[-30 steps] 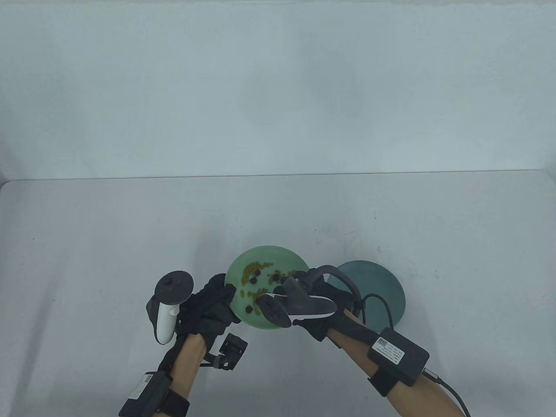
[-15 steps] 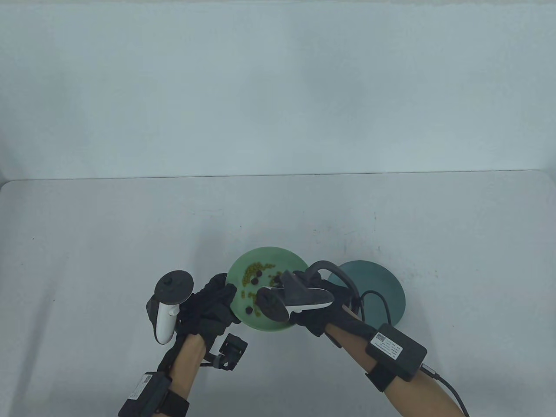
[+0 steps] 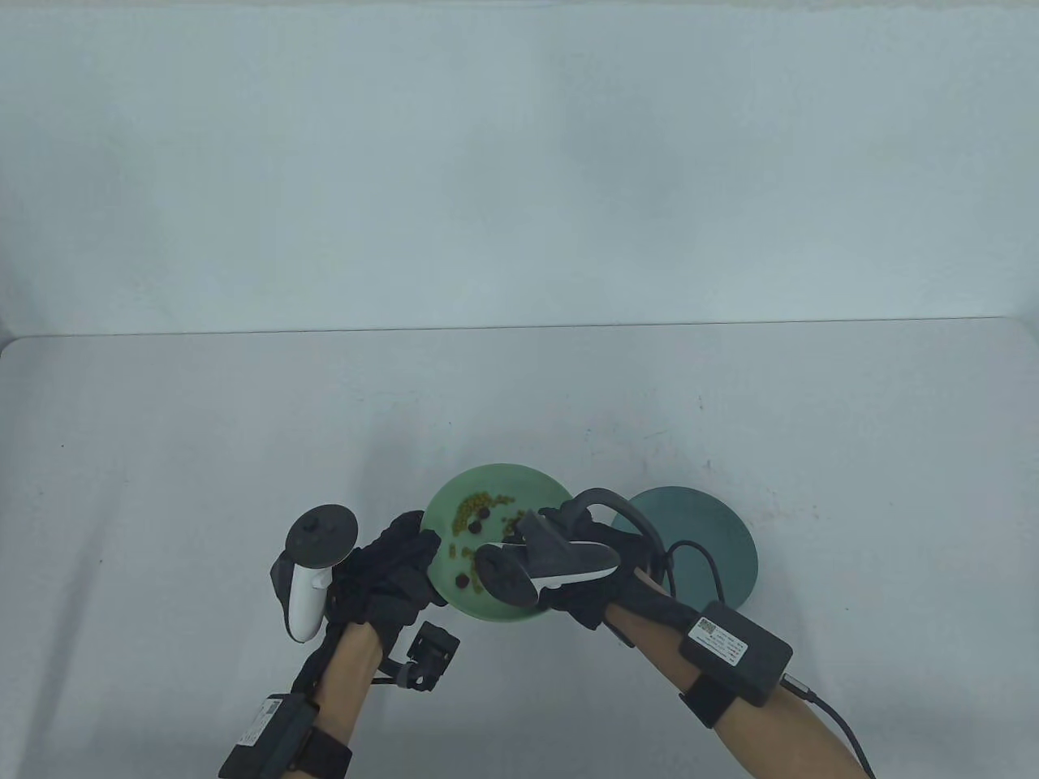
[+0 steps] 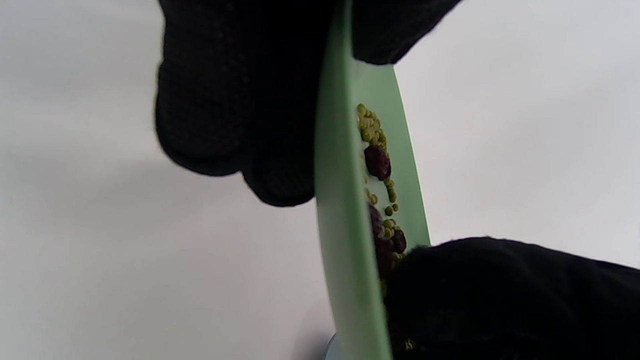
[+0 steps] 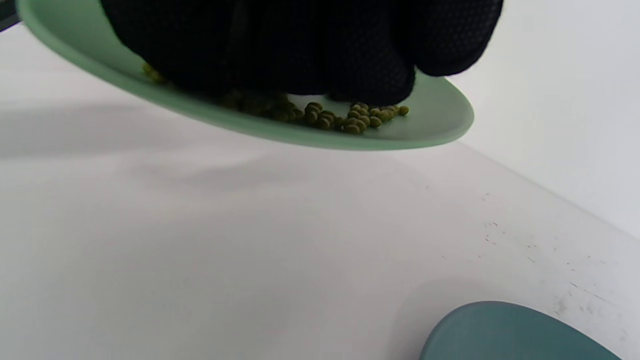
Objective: Pick cranberries with hand pinch into plate
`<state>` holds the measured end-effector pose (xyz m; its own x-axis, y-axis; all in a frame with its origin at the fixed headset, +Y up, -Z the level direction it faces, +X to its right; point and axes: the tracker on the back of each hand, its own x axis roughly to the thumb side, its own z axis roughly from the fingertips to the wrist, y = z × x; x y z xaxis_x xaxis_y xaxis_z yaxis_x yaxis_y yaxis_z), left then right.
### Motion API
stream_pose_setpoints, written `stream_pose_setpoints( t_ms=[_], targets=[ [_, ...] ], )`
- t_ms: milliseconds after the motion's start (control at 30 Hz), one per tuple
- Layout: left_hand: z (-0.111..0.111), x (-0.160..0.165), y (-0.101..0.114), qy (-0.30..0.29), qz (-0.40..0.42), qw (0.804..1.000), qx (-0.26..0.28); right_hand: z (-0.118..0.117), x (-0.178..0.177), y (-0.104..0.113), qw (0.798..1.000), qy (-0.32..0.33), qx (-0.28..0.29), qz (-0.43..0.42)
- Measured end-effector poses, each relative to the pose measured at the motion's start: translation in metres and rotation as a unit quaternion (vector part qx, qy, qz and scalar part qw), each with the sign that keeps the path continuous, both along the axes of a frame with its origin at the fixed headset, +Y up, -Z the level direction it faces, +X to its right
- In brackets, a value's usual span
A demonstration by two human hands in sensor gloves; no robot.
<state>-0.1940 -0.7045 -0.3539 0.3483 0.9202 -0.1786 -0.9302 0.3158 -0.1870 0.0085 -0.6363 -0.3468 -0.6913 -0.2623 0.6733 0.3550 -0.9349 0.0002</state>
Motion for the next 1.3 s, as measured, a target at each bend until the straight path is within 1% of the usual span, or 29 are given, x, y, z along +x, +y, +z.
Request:
stream_pose_setpoints(
  t_ms=[667, 867, 1167, 1300],
  targets=[
    [-0.0009, -0.0015, 0.0008, -0.001, -0.006, 1.000, 0.002, -0.0008, 0.0010, -0.0027, 1.000, 0.012, 0.009, -0.025],
    [-0.0006, -0.0012, 0.0000, -0.001, 0.002, 1.000, -0.002, -0.0030, 0.0036, 0.0005, 0.999, 0.008, 0.006, -0.034],
    [-0.0003, 0.0018, -0.0010, -0.006, -0.015, 1.000, -0.004, -0.0024, 0.0044, -0.0015, 0.999, 0.007, 0.002, -0.031],
    [-0.0003, 0.0021, -0.0009, -0.005, -0.015, 1.000, -0.003, -0.0027, 0.0059, 0.0043, 0.999, 0.005, 0.004, -0.038]
  ],
)
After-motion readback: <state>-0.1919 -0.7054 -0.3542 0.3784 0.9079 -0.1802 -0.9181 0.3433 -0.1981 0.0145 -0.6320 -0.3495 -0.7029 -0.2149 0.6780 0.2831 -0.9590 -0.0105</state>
